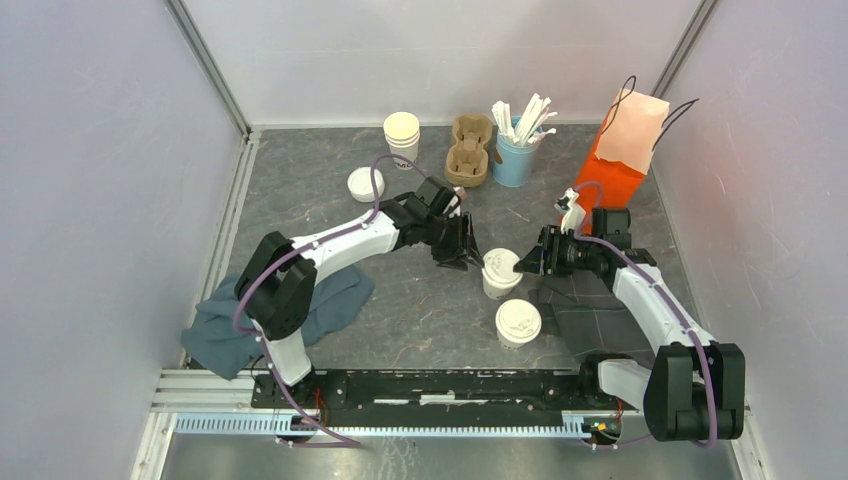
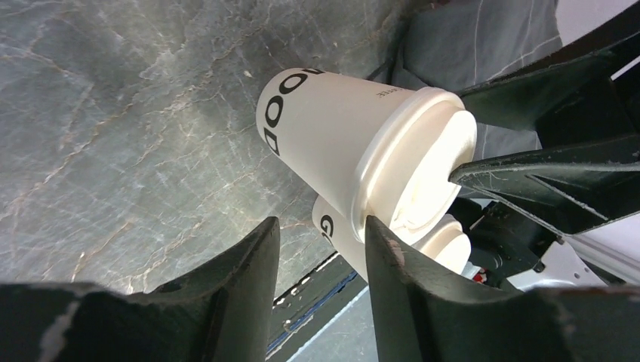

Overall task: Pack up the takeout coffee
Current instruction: Close the cup lid on the coffee cup.

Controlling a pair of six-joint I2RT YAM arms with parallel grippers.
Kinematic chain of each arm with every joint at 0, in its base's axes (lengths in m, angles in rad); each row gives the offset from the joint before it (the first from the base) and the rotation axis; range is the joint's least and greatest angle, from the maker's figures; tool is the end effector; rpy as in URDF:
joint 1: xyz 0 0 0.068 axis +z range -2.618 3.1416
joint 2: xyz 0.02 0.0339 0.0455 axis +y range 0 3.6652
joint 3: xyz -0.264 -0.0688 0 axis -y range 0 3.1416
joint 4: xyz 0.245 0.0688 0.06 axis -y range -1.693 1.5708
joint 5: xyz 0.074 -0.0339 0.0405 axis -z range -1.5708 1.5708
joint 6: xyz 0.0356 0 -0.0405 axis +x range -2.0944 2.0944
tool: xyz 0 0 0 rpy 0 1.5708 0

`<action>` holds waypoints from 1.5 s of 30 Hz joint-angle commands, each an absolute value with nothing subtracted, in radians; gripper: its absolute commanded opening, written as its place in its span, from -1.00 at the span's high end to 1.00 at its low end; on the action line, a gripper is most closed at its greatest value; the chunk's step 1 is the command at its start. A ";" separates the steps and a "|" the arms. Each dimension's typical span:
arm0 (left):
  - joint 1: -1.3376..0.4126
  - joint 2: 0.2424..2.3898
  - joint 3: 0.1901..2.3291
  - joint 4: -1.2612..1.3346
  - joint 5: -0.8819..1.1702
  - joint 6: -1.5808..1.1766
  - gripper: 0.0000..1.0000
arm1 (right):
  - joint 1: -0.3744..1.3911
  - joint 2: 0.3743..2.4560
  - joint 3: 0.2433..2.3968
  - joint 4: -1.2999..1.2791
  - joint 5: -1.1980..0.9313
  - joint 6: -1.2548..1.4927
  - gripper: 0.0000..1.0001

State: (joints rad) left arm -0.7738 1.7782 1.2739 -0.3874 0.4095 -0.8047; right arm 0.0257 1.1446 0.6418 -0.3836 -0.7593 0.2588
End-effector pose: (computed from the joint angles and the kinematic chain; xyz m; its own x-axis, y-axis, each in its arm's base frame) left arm 0.2654 -0.2791 0.2230 -0.9768 0.0302 -0.2122 0.1674 0.7256 -0.6674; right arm 0.2169 0.0301 0.2111 -0.8649 0.1635 -0.4746 -0.2404 0.6952 0.6774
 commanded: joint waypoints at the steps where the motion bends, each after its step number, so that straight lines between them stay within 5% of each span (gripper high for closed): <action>1: -0.762 1.779 1.379 -0.485 0.374 -0.729 -0.09 | 0.030 1.159 0.668 -0.432 -0.729 0.209 -0.16; 10: -0.745 1.820 1.437 -0.323 0.495 -0.762 -0.52 | 0.043 1.167 0.697 -0.443 -0.736 0.200 -0.21; 19: -0.753 1.930 1.504 -0.349 0.503 -0.769 -0.20 | 0.051 1.147 0.721 -0.460 -0.754 0.232 -0.33; 29: -0.764 2.014 1.588 -0.364 0.569 -0.720 0.04 | 0.102 1.081 0.661 -0.370 -0.800 0.361 -0.12; 37: -0.764 2.028 1.704 -0.502 0.490 -0.626 -0.32 | 0.118 1.038 0.641 -0.425 -0.792 0.340 -0.16; 40: -0.764 2.000 1.719 -0.544 0.446 -0.617 -0.57 | 0.118 1.029 0.645 -0.444 -0.773 0.321 -0.26; 45: -0.764 1.892 1.647 -0.571 0.367 -0.641 -0.68 | 0.108 1.076 0.750 -0.494 -0.712 0.261 -0.44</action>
State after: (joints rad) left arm -0.7616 2.0205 1.6764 -0.5301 0.4416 -0.6720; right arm 0.1169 1.0504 0.6491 -0.4587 -0.7677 0.3241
